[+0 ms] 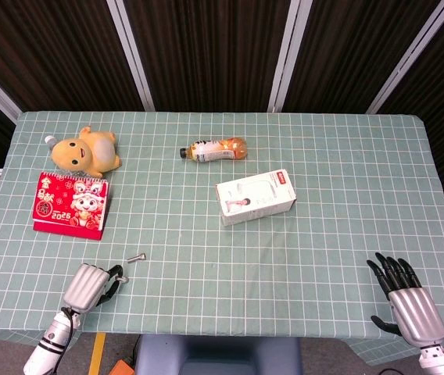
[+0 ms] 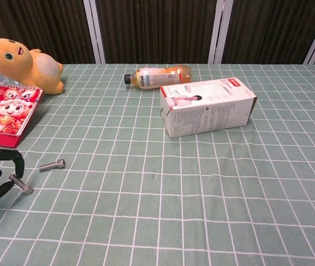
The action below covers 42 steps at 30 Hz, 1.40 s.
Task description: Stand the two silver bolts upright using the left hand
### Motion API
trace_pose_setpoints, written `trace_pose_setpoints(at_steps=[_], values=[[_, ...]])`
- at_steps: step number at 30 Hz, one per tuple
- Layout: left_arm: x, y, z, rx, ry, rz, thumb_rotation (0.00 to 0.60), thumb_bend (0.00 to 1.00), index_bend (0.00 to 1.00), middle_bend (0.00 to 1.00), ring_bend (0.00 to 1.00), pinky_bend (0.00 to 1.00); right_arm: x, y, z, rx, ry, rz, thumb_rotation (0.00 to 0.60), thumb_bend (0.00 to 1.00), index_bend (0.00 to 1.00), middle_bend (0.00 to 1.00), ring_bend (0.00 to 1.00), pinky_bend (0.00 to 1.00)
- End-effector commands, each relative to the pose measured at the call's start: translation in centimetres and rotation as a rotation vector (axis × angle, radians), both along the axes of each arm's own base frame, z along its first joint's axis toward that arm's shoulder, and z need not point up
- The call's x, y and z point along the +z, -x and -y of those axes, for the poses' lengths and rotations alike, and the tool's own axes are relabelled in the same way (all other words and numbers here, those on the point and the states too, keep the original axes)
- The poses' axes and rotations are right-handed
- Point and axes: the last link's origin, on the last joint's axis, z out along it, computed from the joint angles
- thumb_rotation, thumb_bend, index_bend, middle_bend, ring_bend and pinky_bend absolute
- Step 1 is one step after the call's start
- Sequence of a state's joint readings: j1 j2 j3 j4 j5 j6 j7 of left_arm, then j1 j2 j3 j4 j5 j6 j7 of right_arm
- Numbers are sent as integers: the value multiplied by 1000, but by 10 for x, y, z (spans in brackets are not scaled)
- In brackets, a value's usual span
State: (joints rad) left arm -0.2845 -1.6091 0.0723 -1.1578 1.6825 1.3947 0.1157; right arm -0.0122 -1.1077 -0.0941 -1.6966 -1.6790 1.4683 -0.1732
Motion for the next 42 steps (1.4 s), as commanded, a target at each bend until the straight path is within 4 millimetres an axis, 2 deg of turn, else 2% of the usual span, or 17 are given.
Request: trace_pose_setpoints(at_steps=[1,6,14,20,24,32,36,42], values=[[-1,-1,0,-1,4,-6,600,449,540,1000,1000,1000,0,0,0,0,-2,0,600,156,0,0,0,0],[0,-2,0,0,6,-9,600,450,512,1000,1000,1000,0,0,0,-2,-1,1,600,156,0,0,0,0],[1,-3,0,-4,7,-2,600,434,401,1000,1000,1000,0,0,0,-9,-1,1,600,156,0,0,0,0],[2,-6,1,-18,6,3,600,434,387,1000,1000,1000,0,0,0,-12,0,2,600,156,0,0,0,0],[12,-12,-3,-35,-27,48,600,434,386,1000,1000,1000,0,1,1,-14,1,1,600,155,0,0,0,0],[41,-10,-31,56,-90,184,600,430,393,1000,1000,1000,-1,1,1,-14,-2,-2,600,156,0,0,0,0],[43,-14,-52,143,-17,292,600,417,397,1000,1000,1000,-4,2,1,-18,-13,-8,600,156,0,0,0,0],[32,-23,-77,180,82,258,600,371,413,1000,1000,1000,-4,3,3,-24,-7,-12,600,156,0,0,0,0]])
